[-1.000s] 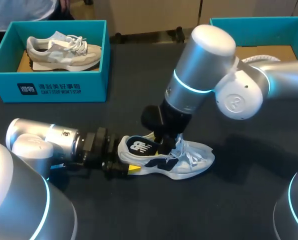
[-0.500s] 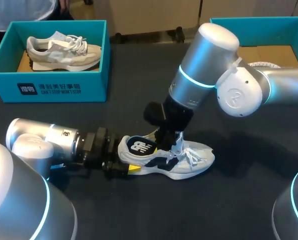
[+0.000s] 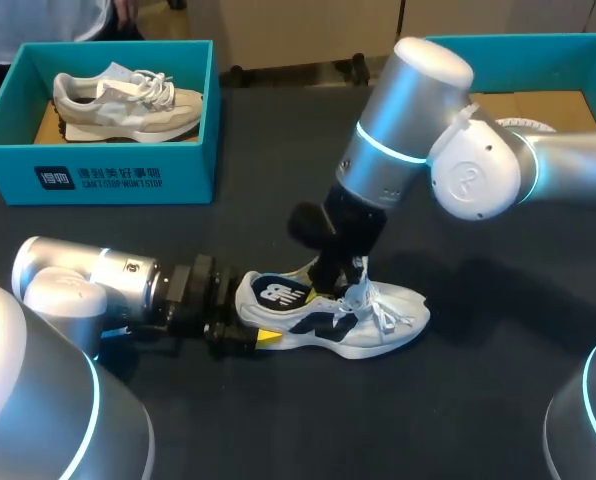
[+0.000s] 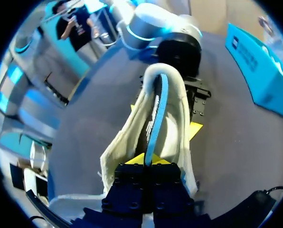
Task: Take the shoe out of the shoebox, open the shoe tongue, remove and reinsert the insole, then place the shoe into the shoebox
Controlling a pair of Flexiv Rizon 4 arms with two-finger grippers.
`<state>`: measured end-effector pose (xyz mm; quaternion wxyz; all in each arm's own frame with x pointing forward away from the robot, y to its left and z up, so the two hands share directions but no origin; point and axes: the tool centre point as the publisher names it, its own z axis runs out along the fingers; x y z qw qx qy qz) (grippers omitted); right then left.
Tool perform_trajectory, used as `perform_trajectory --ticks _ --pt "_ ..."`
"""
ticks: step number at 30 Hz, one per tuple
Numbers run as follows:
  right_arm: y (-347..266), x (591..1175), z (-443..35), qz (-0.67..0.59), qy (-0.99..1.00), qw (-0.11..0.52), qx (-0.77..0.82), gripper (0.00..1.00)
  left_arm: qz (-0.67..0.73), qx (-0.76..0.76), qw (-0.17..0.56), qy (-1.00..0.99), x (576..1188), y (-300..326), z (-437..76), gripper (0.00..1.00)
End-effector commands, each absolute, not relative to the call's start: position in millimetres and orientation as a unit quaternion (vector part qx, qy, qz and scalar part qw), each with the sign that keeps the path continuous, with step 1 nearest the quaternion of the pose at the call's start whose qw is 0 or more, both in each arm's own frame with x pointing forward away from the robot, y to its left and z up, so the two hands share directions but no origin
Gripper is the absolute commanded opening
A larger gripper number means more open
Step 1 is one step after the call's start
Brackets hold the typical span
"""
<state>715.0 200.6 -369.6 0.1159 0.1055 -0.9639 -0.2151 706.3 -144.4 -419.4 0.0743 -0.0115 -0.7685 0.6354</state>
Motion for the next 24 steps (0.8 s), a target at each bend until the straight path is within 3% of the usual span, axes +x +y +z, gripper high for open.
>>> perform_trajectory --ticks 1,24 --pt "192 714 -363 -0.213 -0.962 0.119 0.119 0.0 0.635 -0.012 0.074 -0.769 706 -146 -420 0.0" --pt "217 714 -342 -0.184 -0.939 0.151 0.248 0.0 0.635 -0.012 0.074 -0.769 706 -146 -420 0.0"
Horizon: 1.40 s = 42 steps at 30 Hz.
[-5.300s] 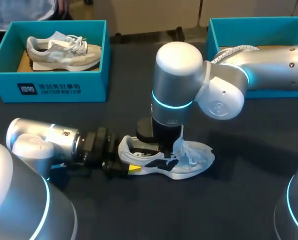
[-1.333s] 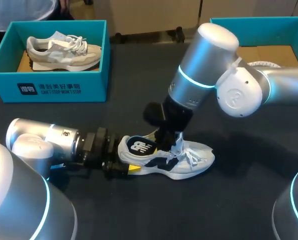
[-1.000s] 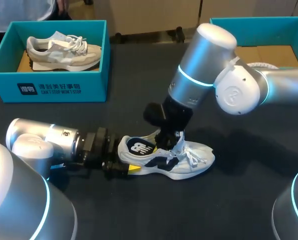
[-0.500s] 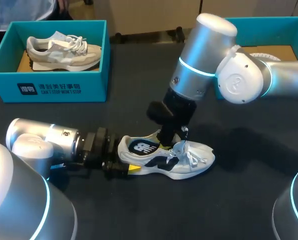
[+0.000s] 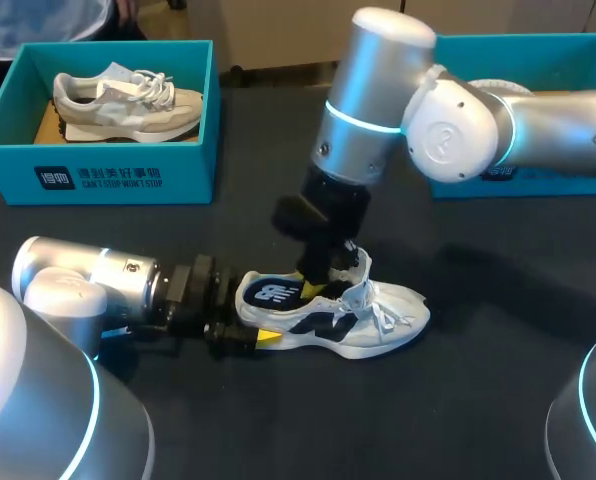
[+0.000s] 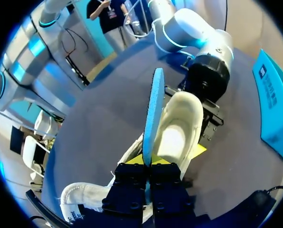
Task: Take the shoe out of the shoebox, open the shoe tongue, remove and reinsert the insole, then place the shoe into the shoebox
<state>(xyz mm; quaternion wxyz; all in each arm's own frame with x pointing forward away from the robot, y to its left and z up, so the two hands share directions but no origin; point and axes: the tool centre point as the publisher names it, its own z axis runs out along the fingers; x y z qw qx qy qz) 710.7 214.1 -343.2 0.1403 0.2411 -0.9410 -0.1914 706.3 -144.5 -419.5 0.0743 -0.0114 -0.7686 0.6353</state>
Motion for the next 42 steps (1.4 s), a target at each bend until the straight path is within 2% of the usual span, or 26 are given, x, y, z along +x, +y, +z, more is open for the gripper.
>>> perform_trajectory --ticks 1,13,25,35,37,38,39,40,42 --pt "218 714 -342 -0.183 -0.937 0.156 0.253 0.0 0.635 -0.012 0.074 -0.769 706 -146 -420 0.0" --pt "231 717 -333 -0.169 -0.933 0.176 0.264 0.0 0.635 -0.012 0.074 -0.769 706 -146 -420 0.0" --pt "251 718 -341 -0.136 -0.916 0.253 0.28 0.0 0.635 -0.012 0.074 -0.769 706 -146 -420 0.0" --pt "254 727 -341 -0.142 -0.915 0.26 0.275 0.0 0.635 -0.012 0.074 -0.769 706 -146 -420 0.0" --pt "252 727 -341 -0.153 -0.913 0.262 0.273 0.1 0.635 -0.012 0.074 -0.769 706 -146 -420 0.0" --pt "250 726 -341 -0.155 -0.913 0.261 0.271 0.27 0.635 -0.012 0.074 -0.769 706 -146 -420 0.0" --pt "250 726 -341 -0.156 -0.913 0.261 0.27 0.34 0.635 -0.012 0.074 -0.769 706 -146 -420 0.0" --pt "249 725 -340 -0.155 -0.914 0.262 0.268 0.36 0.635 -0.012 0.074 -0.769 706 -146 -420 0.0" --pt "246 724 -338 -0.156 -0.915 0.262 0.264 0.33 0.635 -0.012 0.074 -0.769 706 -146 -420 0.0"
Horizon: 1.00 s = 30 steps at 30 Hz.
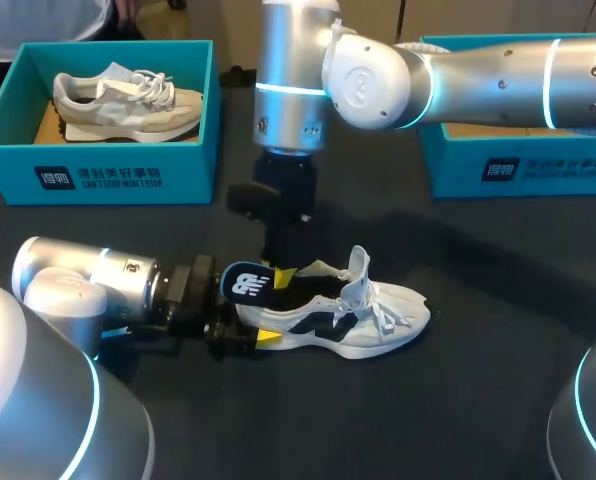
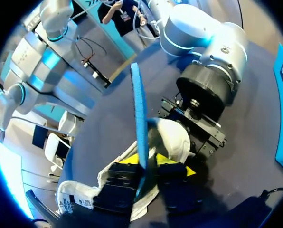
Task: Take the shoe out of the shoebox, open the shoe tongue, remove and reinsert the insole, then place the shoe into the shoebox
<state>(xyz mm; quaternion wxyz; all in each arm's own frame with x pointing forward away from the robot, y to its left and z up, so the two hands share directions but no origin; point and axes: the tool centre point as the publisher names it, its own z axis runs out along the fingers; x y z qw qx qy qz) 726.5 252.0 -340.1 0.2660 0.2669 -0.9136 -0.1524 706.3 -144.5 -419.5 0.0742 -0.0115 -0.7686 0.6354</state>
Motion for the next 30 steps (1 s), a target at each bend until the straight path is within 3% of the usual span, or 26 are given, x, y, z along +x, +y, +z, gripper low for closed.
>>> perform_trajectory --ticks 1,18,25,30 --pt "245 723 -335 -0.156 -0.916 0.262 0.263 0.33 0.635 -0.012 0.074 -0.769 706 -146 -420 0.0" --pt "221 721 -321 -0.192 -0.93 0.233 0.21 0.33 0.635 -0.012 0.074 -0.769 706 -146 -420 0.0" --pt "225 724 -319 -0.211 -0.935 0.223 0.178 0.39 0.635 -0.012 0.074 -0.769 706 -146 -420 0.0" --pt "232 721 -318 -0.2 -0.942 0.225 0.147 0.35 0.635 -0.012 0.074 -0.769 706 -146 -420 0.0"
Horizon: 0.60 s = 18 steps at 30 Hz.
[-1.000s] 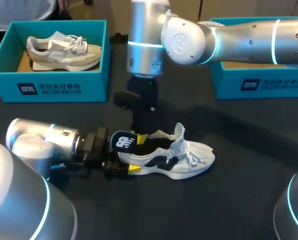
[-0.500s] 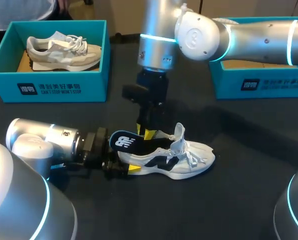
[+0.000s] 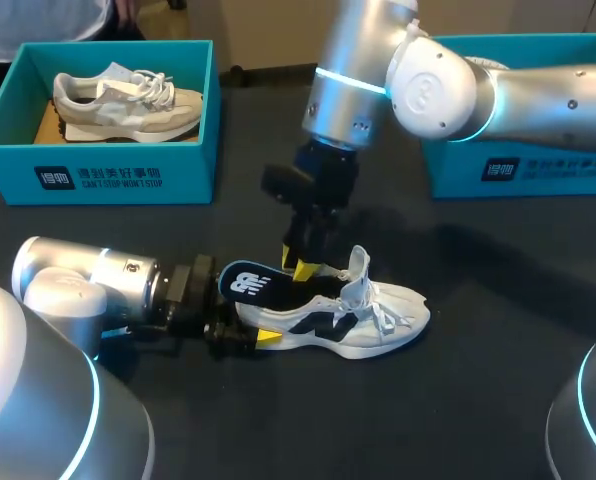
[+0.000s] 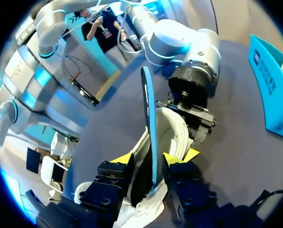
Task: Take the shoe out of the shoebox, open the shoe tongue, remove and reinsert the insole, then place the shoe into the shoebox
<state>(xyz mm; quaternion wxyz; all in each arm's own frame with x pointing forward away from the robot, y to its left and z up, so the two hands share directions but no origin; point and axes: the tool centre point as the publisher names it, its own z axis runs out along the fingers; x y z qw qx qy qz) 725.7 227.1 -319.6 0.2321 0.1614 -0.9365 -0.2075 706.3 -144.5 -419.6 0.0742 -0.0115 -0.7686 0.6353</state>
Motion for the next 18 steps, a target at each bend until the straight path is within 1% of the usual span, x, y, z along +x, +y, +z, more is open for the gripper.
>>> perform_trajectory --ticks 1,4,6,7,11,15,16,18 --pt "231 721 -319 -0.199 -0.943 0.226 0.139 0.36 0.635 -0.012 0.074 -0.769 706 -146 -420 0.0" --pt "229 722 -322 -0.213 -0.941 0.228 0.129 0.42 0.635 -0.012 0.074 -0.769 706 -146 -420 0.0" --pt "228 722 -324 -0.224 -0.939 0.229 0.126 0.42 0.635 -0.012 0.074 -0.769 706 -146 -420 0.0" --pt "228 722 -325 -0.223 -0.94 0.229 0.118 0.38 0.635 -0.012 0.074 -0.769 706 -146 -420 0.0" --pt "227 725 -330 -0.241 -0.934 0.236 0.113 0.37 0.635 -0.012 0.074 -0.769 706 -146 -420 0.0" --pt "229 725 -333 -0.243 -0.933 0.242 0.107 0.4 0.635 -0.012 0.074 -0.769 706 -146 -420 0.0" --pt "230 725 -334 -0.243 -0.933 0.243 0.106 0.44 0.635 -0.012 0.074 -0.769 706 -146 -420 0.0" --pt "231 726 -336 -0.25 -0.931 0.244 0.102 0.46 0.635 -0.012 0.074 -0.769 706 -146 -420 0.0"
